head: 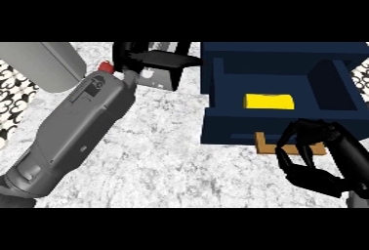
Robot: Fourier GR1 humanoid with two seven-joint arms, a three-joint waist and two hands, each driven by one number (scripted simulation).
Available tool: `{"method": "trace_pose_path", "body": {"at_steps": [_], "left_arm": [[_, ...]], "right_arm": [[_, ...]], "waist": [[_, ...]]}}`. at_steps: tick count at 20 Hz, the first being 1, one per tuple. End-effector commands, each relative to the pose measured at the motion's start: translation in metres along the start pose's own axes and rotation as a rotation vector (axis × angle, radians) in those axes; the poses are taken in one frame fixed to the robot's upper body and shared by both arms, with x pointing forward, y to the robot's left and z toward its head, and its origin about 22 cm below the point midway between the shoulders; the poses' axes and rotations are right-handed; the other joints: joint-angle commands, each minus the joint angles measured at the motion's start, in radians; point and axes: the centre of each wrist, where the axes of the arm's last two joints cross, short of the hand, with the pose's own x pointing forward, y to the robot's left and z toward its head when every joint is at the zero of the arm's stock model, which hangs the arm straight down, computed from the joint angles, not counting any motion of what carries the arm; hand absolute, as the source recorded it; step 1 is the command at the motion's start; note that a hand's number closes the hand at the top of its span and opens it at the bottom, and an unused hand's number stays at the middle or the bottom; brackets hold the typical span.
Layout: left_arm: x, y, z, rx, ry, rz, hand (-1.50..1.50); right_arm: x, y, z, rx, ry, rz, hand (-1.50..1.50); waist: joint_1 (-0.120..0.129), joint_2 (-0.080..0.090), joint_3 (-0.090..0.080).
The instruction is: Pick up the cup, place it into the drawer and close the drawer
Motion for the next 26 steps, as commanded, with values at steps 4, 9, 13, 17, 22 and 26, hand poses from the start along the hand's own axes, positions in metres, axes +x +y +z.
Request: {"method": "trace_pose_path", "body": {"at_steps": [4, 9, 13, 17, 22, 26], "left_arm": [[-0.003, 0.055, 0.033, 0.004, 0.027, 0.032, -1.5], [-0.006, 0.07, 0.054, 0.023, 0.023, 0.023, -1.5], [-0.003, 0.102, 0.065, 0.021, 0.004, 0.023, -1.5], [0.003, 0.116, 0.089, 0.044, 0.025, 0.039, -1.5], [-0.005, 0.13, 0.084, 0.054, 0.009, 0.019, -1.5], [-0.01, 0.151, 0.106, 0.048, 0.006, 0.028, -1.5]], "right_arm": [[-0.021, 0.037, -0.025, 0.103, 0.035, 0.247, 1.5], [-0.043, 0.058, -0.051, 0.182, 0.061, 0.446, 1.5], [-0.077, 0.081, -0.064, 0.232, 0.074, 0.543, 1.5], [-0.1, 0.081, -0.092, 0.23, 0.113, 0.545, 1.5], [-0.128, 0.096, -0.115, 0.233, 0.113, 0.515, 1.5], [-0.132, 0.082, -0.138, 0.233, 0.156, 0.484, 1.5]], "waist": [[0.018, 0.002, 0.0], [0.025, 0.004, 0.0], [0.019, 0.009, 0.001], [0.016, 0.007, 0.001], [0.003, 0.014, 0.001], [0.023, 0.018, 0.001]]}}
